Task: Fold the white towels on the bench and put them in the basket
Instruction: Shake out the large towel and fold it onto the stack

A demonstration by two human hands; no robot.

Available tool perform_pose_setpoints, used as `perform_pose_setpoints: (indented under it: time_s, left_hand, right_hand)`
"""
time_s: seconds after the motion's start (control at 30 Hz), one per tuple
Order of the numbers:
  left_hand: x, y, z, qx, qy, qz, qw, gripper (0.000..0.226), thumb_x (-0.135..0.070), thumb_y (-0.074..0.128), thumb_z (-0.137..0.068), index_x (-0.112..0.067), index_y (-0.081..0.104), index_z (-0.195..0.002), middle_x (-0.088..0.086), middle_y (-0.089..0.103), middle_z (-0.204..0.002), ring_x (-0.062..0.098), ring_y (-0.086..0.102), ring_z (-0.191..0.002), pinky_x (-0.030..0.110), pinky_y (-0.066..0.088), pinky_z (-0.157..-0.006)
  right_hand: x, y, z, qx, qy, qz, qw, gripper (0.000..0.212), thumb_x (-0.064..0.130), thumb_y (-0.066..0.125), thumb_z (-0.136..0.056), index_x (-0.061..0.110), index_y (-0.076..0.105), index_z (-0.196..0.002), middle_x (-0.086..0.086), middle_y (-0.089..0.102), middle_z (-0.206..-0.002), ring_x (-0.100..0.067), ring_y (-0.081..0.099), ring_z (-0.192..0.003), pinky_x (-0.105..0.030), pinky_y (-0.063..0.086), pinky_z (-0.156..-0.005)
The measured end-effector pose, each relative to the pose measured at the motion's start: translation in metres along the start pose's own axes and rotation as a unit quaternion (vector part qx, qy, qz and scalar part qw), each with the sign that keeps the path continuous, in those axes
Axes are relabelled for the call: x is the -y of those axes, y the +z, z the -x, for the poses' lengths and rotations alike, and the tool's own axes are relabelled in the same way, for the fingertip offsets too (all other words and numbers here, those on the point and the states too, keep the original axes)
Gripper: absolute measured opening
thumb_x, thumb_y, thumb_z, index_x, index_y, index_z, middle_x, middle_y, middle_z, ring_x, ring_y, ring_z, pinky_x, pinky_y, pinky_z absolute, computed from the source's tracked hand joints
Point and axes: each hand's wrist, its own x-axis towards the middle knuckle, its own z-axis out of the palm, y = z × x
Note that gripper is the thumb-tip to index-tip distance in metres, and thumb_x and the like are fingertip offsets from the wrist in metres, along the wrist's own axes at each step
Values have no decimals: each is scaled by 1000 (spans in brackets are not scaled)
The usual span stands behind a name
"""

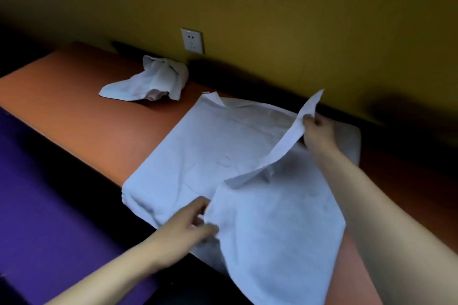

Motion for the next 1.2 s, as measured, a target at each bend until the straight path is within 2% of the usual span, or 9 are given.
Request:
perform_pose_setpoints:
  time_s: [0.1,0.27,0.4,0.53,0.73,0.87,1.0,1.1,1.2]
  left_hand:
    - [11,-42,-51,-87,26,-15,996,39,-50,57,-73,-36,68,-107,-3,72,-109,8,66,-89,25,51,-83]
    - [0,-88,-194,-196,79,-281,936,34,-14,48,-99,-15,61,-129,6,61,-130,27,54,-116,33,42,-100]
    - [-21,-115,-282,-187,62,-396,897,42,-11,43,-98,-14,56,-138,15,49,-145,40,49,-127,43,41,-106]
    - [-42,-130,-315,-171,38,-374,911,64,-8,43,-101,-20,22,-160,8,18,-168,32,25,-151,34,25,-119]
    - [-23,-72,-219,-194,56,-329,922,39,-43,53,-97,-18,56,-127,9,54,-130,33,52,-119,42,46,-96]
    - [-11,-11,-112,-142,-85,-325,931,66,-81,48,-80,-22,49,-109,0,56,-110,28,58,-105,39,47,-86]
    - [1,17,-68,-107,-128,-361,917,50,-55,57,-86,-18,41,-115,1,48,-117,28,53,-110,38,43,-82]
    - [9,14,-57,-129,-109,-299,939,15,-18,51,-91,-20,46,-105,3,47,-113,27,54,-99,35,44,-78]
    - [20,-3,-45,-142,-71,-154,975,27,-6,47,-89,-33,48,-92,-4,54,-104,20,56,-90,28,44,-73]
  right_hand:
    - [-21,34,-7,10,2,6,1000,20,27,47,-105,12,61,-104,-4,65,-85,-24,63,-81,-25,44,-59]
    - [-52,46,-17,10,-20,6,1000,25,22,44,-106,13,66,-97,-4,67,-85,-23,65,-79,-27,49,-61]
    - [-59,44,-26,18,-12,-4,1000,25,21,45,-106,17,67,-95,-3,69,-87,-18,67,-79,-24,55,-53]
    - [-63,46,-33,23,-16,1,1000,23,20,45,-106,16,67,-99,-4,69,-88,-18,67,-79,-20,54,-48]
    - [-55,48,-28,26,-17,5,1000,29,23,45,-106,25,64,-84,-3,69,-87,-24,68,-83,-32,58,-61]
    - [-40,44,-20,12,31,-6,999,20,32,50,-104,19,64,-109,-4,69,-95,-26,68,-89,-43,60,-83]
    - [-10,40,-6,-6,46,-39,998,21,35,50,-104,19,64,-107,-2,66,-81,-19,64,-69,-30,54,-62]
    - [16,42,1,-10,36,-67,997,20,37,51,-103,24,65,-107,-3,71,-91,-22,69,-82,-41,59,-82]
    - [40,51,4,-14,11,-68,998,18,36,52,-102,23,64,-98,-2,73,-98,-23,71,-94,-44,58,-92]
